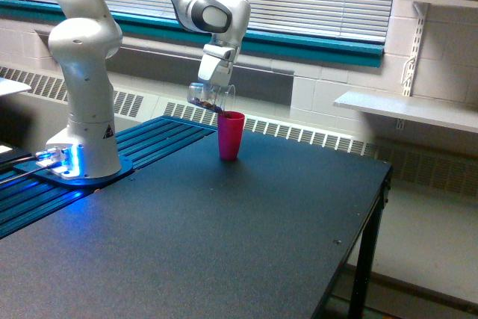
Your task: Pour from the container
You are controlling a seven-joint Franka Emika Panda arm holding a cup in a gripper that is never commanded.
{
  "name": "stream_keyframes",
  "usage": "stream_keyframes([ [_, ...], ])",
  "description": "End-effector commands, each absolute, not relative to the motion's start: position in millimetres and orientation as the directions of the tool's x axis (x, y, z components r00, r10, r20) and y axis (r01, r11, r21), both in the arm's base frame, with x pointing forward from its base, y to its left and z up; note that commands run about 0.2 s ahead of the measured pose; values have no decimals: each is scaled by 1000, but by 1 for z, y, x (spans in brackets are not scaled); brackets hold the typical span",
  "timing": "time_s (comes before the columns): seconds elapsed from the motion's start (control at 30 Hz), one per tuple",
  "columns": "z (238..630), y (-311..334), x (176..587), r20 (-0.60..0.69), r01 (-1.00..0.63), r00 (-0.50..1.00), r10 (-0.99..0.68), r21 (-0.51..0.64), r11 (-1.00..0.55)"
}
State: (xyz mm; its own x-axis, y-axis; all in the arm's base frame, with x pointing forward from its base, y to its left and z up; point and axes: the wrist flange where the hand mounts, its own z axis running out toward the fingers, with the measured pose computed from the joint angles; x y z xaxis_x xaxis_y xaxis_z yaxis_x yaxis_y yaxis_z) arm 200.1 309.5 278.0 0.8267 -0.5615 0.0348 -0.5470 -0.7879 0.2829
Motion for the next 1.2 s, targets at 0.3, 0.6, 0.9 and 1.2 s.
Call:
stream_keyframes([
  [0.3,281,306,210,20,-501,852,-523,320,-804],
  [0.6,280,301,216,8,-490,856,-517,335,-805],
  [0.9,276,304,215,-14,-459,869,-495,351,-816],
  [1.2,277,306,219,-19,-429,884,-467,366,-826],
])
